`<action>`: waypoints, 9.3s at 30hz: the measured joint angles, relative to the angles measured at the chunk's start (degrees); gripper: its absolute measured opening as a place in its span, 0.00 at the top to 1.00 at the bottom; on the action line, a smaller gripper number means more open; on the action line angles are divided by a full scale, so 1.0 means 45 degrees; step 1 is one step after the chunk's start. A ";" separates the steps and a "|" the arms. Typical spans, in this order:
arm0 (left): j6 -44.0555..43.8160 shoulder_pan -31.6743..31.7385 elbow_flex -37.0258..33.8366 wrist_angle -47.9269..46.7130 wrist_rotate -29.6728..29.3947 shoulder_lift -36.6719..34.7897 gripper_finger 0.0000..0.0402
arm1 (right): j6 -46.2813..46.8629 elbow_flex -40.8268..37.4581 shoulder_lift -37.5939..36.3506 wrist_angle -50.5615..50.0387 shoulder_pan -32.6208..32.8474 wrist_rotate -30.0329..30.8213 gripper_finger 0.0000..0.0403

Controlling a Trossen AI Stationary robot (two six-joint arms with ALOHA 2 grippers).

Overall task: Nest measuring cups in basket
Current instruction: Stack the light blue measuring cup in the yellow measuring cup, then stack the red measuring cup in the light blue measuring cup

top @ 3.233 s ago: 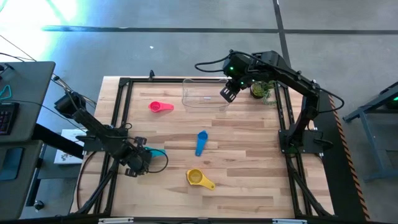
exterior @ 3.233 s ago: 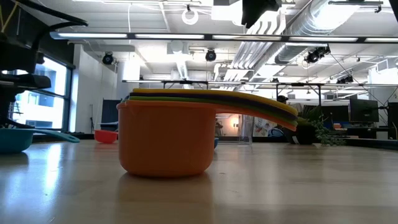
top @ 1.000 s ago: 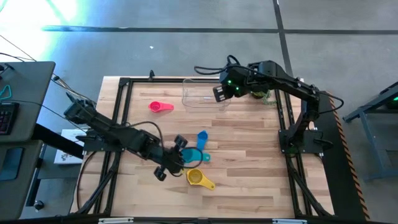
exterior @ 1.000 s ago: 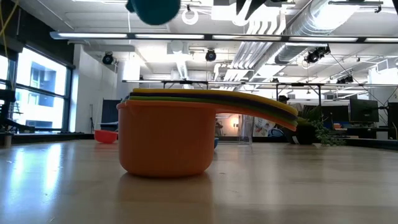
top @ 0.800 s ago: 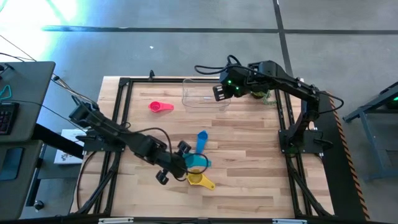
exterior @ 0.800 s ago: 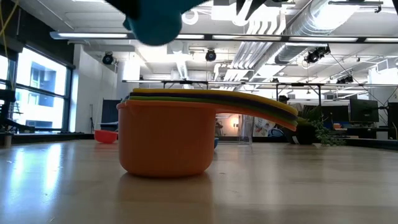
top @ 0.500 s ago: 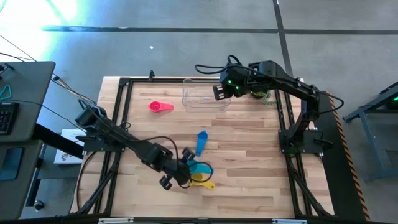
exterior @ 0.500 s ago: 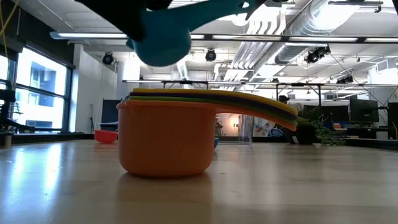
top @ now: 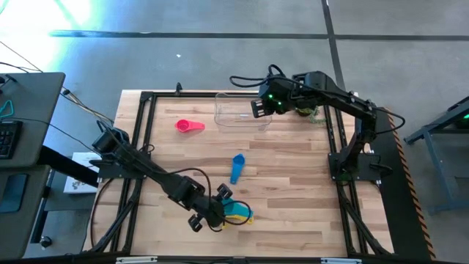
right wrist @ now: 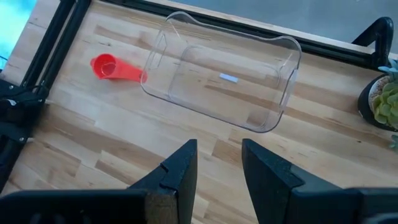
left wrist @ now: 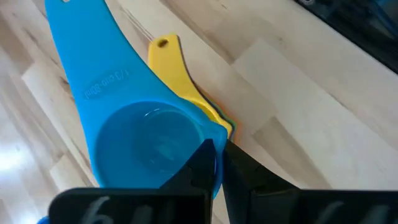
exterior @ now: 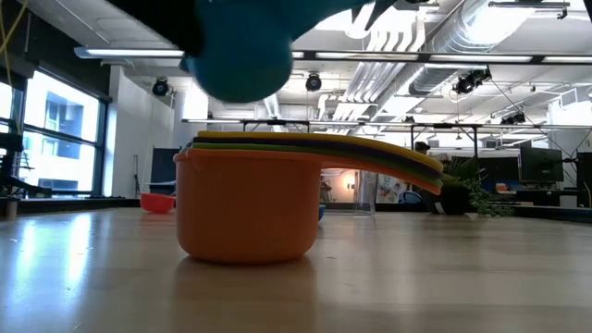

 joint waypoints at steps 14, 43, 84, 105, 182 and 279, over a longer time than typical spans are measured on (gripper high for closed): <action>0.0317 0.0051 0.0008 0.0238 0.0313 0.0269 0.98 | 0.0248 0.0000 0.0302 -0.0117 0.0000 0.0034 0.71; 0.0387 0.0540 0.0003 0.0381 0.0866 0.1015 0.93 | 0.0194 0.0000 0.0296 -0.0136 0.0000 -0.0185 0.71; -0.2262 0.0802 0.0022 -0.2105 0.1134 -0.0656 0.78 | 0.0885 -0.0005 0.0282 -0.0427 0.0982 -0.1927 0.71; -0.4906 0.0802 0.0003 -0.5053 0.0410 -0.5531 0.78 | 0.4684 -0.2200 0.0276 -0.0334 0.5721 -0.1185 0.71; -0.8122 0.0803 0.0008 -0.7315 -0.1193 -0.7563 0.78 | 0.5989 -1.1511 0.1744 1.2546 0.8370 -0.3603 0.71; -0.3481 1.4305 -0.5437 -0.3353 0.0366 -0.2855 0.78 | -0.2981 -1.1502 -0.5032 0.8662 -0.1010 -0.3947 0.71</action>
